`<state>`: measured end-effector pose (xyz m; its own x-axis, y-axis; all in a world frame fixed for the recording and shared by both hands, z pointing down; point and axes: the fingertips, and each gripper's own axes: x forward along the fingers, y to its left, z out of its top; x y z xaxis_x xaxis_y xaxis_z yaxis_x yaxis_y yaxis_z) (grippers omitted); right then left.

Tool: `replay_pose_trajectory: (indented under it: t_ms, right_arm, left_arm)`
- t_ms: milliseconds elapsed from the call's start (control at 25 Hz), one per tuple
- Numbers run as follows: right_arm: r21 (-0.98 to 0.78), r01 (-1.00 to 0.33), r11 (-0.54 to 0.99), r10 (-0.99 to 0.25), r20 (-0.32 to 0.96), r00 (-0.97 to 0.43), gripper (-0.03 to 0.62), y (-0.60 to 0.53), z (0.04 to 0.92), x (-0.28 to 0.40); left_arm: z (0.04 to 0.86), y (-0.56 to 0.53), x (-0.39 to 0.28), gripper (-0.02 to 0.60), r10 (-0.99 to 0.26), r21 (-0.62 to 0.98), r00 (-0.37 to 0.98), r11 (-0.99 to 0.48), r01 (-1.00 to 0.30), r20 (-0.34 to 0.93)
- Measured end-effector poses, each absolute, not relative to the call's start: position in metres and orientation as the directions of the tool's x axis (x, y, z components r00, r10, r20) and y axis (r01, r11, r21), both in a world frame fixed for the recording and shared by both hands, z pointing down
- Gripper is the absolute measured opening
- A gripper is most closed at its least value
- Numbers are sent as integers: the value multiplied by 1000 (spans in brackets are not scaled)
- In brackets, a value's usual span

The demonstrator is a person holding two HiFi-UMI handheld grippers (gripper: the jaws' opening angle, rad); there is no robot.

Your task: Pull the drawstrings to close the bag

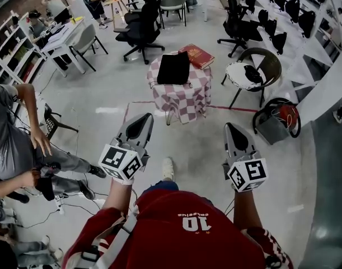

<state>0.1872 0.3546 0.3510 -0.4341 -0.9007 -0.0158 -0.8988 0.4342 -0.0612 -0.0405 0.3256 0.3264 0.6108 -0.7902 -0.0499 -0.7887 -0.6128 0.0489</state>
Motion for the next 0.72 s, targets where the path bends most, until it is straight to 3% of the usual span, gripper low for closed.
replay_pose_trajectory:
  t_ms: [720]
  right_arm:
    - [-114,-856,505,-860,23,-510,14,250,360,161]
  left_arm:
    - [330,216,-50,8,-770,49,638,-638,-768,-31]
